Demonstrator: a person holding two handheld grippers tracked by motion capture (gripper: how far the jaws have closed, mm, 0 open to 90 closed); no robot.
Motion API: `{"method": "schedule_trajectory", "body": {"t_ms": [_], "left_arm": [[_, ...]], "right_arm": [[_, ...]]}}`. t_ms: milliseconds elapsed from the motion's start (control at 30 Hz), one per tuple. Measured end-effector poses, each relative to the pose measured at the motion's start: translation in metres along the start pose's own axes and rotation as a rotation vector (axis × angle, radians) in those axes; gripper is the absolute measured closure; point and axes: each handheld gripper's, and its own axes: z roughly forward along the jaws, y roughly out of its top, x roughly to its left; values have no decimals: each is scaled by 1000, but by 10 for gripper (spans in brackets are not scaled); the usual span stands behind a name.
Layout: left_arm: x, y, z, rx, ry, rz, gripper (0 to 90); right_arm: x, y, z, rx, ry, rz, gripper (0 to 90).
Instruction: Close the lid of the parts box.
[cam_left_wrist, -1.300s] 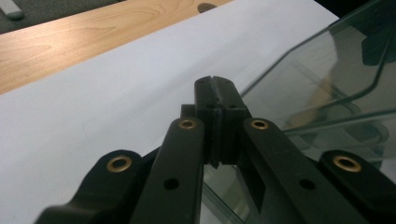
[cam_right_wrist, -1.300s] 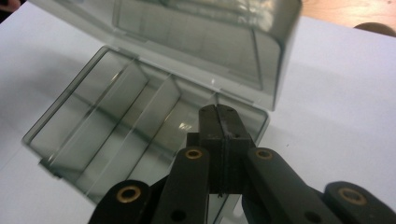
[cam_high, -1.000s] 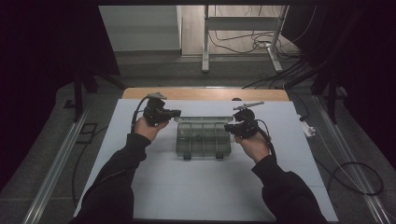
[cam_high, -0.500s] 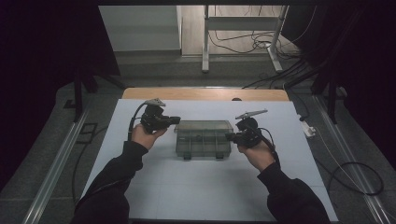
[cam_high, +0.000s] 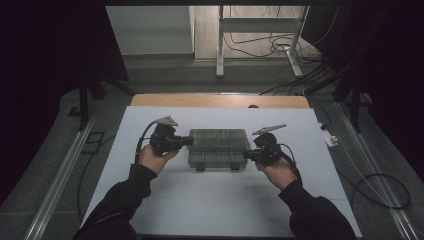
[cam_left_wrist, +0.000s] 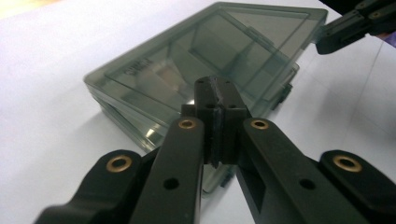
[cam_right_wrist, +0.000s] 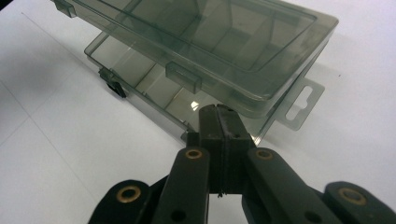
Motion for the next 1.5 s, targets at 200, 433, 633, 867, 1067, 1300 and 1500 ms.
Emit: {"method": "schedule_trajectory", "body": {"t_ms": [200, 433, 633, 867, 1067, 1300, 1500], "left_arm": [[-10, -8, 1, 14, -1, -2, 888], [-14, -18, 5, 47, -1, -18, 888], [-15, -22, 10, 74, 8, -21, 888], [-11, -27, 12, 99, 29, -39, 888], [-8, -31, 18, 125, 37, -48, 888], [-7, -32, 18, 117, 36, -47, 888], [-7, -33, 21, 150, 47, -40, 885]], "right_arm": [[0, -5, 2, 17, 1, -4, 887], [1, -12, 4, 51, 2, -18, 887], [2, -15, 1, 50, 12, -26, 887], [1, -7, 2, -6, -26, -35, 887], [-5, -7, 17, 14, -54, -53, 887], [-7, -6, 20, 1, -45, -55, 888], [-7, -7, 21, 16, -53, -57, 888]]}}
